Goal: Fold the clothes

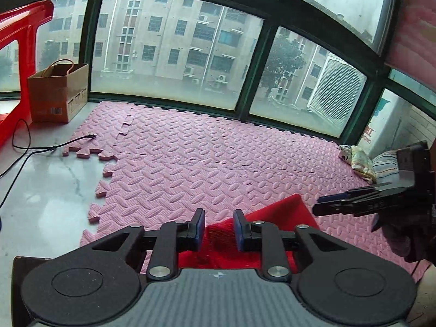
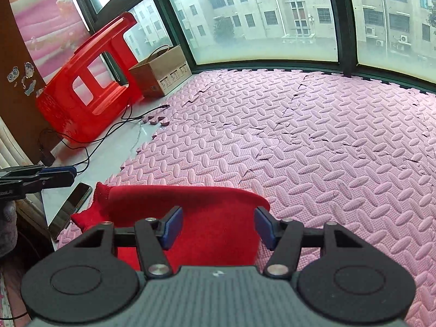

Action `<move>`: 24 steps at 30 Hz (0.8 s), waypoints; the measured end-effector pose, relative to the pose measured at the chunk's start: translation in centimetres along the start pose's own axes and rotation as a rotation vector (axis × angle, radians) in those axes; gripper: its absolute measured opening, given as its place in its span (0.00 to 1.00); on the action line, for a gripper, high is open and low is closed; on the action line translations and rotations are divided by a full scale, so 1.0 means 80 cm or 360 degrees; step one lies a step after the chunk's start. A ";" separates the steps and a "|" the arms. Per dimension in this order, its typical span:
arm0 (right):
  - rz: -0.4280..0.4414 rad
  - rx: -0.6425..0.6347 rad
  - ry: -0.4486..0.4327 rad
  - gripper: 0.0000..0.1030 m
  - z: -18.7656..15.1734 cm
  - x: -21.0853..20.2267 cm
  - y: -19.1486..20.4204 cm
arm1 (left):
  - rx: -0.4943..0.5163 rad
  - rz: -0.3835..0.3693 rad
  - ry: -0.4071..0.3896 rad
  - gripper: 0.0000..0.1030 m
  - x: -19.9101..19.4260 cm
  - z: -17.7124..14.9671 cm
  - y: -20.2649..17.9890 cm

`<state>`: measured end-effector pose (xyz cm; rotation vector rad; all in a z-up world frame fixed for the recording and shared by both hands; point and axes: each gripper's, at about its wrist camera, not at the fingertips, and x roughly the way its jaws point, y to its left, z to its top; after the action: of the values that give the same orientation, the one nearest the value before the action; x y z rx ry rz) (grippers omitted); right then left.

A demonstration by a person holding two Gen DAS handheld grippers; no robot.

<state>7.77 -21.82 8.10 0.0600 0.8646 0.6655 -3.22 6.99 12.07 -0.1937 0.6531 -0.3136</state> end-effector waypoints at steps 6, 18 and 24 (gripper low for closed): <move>-0.0107 -0.0037 0.0017 0.57 0.007 0.044 0.017 | 0.0007 -0.0111 0.0133 0.24 0.065 0.003 -0.019; 0.0033 -0.0295 -0.0010 0.57 -0.016 0.022 0.085 | -0.0156 -0.0116 0.0181 0.20 0.089 -0.002 0.017; 0.0086 -0.0543 0.0001 0.57 -0.061 0.028 0.147 | -0.0154 -0.0080 0.0178 0.20 0.086 -0.009 0.017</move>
<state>-0.78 -12.22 6.94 -0.2245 0.7421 0.8557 1.83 5.83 7.25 -0.2867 0.7756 -0.3431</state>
